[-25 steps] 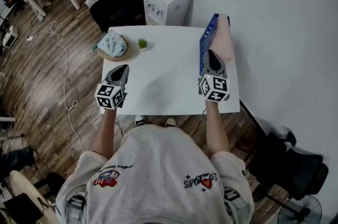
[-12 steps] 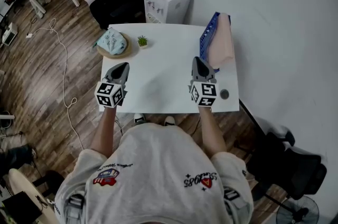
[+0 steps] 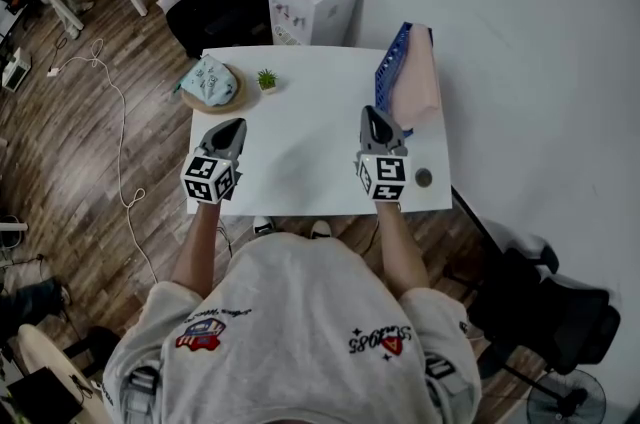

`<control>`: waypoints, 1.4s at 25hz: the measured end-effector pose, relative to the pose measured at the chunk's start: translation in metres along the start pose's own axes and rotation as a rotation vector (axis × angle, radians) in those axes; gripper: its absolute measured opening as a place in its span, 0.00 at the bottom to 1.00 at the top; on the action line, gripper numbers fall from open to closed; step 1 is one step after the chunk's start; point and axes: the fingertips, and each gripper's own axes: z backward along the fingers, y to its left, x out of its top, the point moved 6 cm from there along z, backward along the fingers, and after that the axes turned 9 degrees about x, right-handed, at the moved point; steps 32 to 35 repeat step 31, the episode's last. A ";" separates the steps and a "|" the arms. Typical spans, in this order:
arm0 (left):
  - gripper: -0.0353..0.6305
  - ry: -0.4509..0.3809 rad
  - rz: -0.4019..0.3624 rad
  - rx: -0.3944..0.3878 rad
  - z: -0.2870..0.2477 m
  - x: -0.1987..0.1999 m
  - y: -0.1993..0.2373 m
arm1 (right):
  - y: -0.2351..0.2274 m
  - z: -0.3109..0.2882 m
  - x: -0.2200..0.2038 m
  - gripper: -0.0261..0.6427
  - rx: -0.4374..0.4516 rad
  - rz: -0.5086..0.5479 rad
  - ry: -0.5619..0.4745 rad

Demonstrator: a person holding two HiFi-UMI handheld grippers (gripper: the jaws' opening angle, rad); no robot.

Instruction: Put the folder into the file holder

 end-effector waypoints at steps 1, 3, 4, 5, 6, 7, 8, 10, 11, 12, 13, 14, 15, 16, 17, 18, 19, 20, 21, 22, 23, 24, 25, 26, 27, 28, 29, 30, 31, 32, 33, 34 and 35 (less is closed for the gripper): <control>0.06 0.001 0.000 -0.002 -0.001 0.000 0.000 | 0.000 0.000 0.000 0.04 -0.002 -0.002 0.001; 0.06 0.002 0.000 -0.004 -0.002 0.000 0.000 | -0.001 0.000 -0.001 0.04 -0.005 -0.007 0.001; 0.06 0.002 0.000 -0.005 -0.002 0.000 0.000 | -0.001 0.000 -0.001 0.04 -0.006 -0.008 0.002; 0.06 0.003 0.000 -0.006 -0.003 -0.001 0.000 | -0.002 0.000 -0.001 0.04 -0.007 -0.008 0.001; 0.06 0.003 -0.001 -0.007 -0.003 -0.001 0.000 | -0.002 0.000 -0.001 0.04 -0.007 -0.008 0.000; 0.06 0.004 -0.002 -0.009 -0.004 -0.001 0.000 | -0.002 0.000 -0.001 0.04 -0.008 -0.008 0.000; 0.06 0.005 -0.002 -0.011 -0.004 -0.001 -0.001 | -0.002 0.001 -0.002 0.04 -0.010 -0.009 0.001; 0.06 0.008 -0.003 -0.013 -0.004 -0.002 -0.001 | -0.002 0.002 -0.002 0.04 -0.012 -0.011 0.001; 0.06 0.009 -0.003 -0.014 -0.004 -0.002 -0.001 | -0.002 0.002 -0.002 0.04 -0.013 -0.011 0.001; 0.06 0.010 -0.003 -0.015 -0.004 -0.002 -0.001 | -0.002 0.002 -0.002 0.04 -0.014 -0.011 0.001; 0.06 0.011 -0.003 -0.016 -0.004 -0.002 -0.001 | -0.002 0.002 -0.002 0.04 -0.015 -0.013 0.001; 0.06 0.011 -0.003 -0.016 -0.005 -0.002 -0.001 | -0.002 0.002 -0.002 0.04 -0.015 -0.014 0.002; 0.06 0.012 -0.002 -0.017 -0.005 -0.002 -0.002 | -0.003 0.002 -0.002 0.04 -0.016 -0.016 0.004; 0.06 0.012 -0.002 -0.017 -0.006 -0.002 -0.002 | -0.004 0.002 -0.002 0.04 -0.017 -0.018 0.003; 0.06 0.012 -0.001 -0.017 -0.006 -0.002 -0.002 | -0.004 0.002 -0.002 0.04 -0.017 -0.018 0.001; 0.06 0.012 0.001 -0.017 -0.006 -0.002 -0.002 | -0.004 0.002 -0.002 0.04 -0.017 -0.018 -0.002; 0.06 0.013 0.002 -0.017 -0.006 -0.002 -0.002 | -0.004 0.003 -0.002 0.04 -0.018 -0.019 -0.003; 0.06 0.013 0.003 -0.017 -0.005 -0.002 -0.002 | -0.004 0.003 -0.002 0.04 -0.018 -0.021 -0.003; 0.06 0.013 0.003 -0.017 -0.005 -0.003 -0.001 | -0.004 0.003 -0.003 0.03 -0.019 -0.022 -0.002; 0.06 0.013 0.004 -0.016 -0.005 -0.003 -0.001 | -0.004 0.003 -0.003 0.03 -0.019 -0.024 -0.002; 0.06 0.013 0.005 -0.015 -0.005 -0.004 0.000 | -0.004 0.003 -0.004 0.03 -0.020 -0.026 -0.002; 0.06 0.013 0.006 -0.014 -0.004 -0.004 0.000 | -0.004 0.003 -0.004 0.03 -0.020 -0.028 -0.001; 0.06 0.013 0.009 -0.013 -0.004 -0.004 0.000 | -0.004 0.003 -0.005 0.03 -0.019 -0.031 -0.001; 0.06 0.012 0.012 -0.012 -0.004 -0.004 0.000 | -0.005 0.003 -0.005 0.03 -0.019 -0.034 0.000; 0.06 0.012 0.016 -0.011 -0.003 -0.004 0.001 | -0.005 0.003 -0.005 0.03 -0.019 -0.037 0.002; 0.06 0.012 0.018 -0.011 -0.003 -0.004 0.001 | -0.004 0.003 -0.005 0.03 -0.019 -0.040 0.004; 0.06 0.013 0.019 -0.010 -0.002 -0.004 0.001 | -0.004 0.003 -0.005 0.03 -0.020 -0.041 0.007; 0.06 0.013 0.020 -0.011 -0.001 -0.004 0.001 | -0.004 0.003 -0.005 0.03 -0.020 -0.042 0.009; 0.06 0.014 0.021 -0.011 0.000 -0.004 0.001 | -0.003 0.003 -0.004 0.03 -0.020 -0.043 0.011; 0.06 0.014 0.021 -0.011 0.000 -0.004 0.001 | -0.003 0.003 -0.004 0.03 -0.020 -0.043 0.011; 0.06 0.014 0.021 -0.011 0.000 -0.004 0.001 | -0.003 0.003 -0.004 0.03 -0.020 -0.043 0.011; 0.06 0.014 0.021 -0.011 0.000 -0.004 0.001 | -0.003 0.003 -0.004 0.03 -0.020 -0.043 0.011; 0.06 0.014 0.021 -0.011 0.000 -0.004 0.001 | -0.003 0.003 -0.004 0.03 -0.020 -0.043 0.011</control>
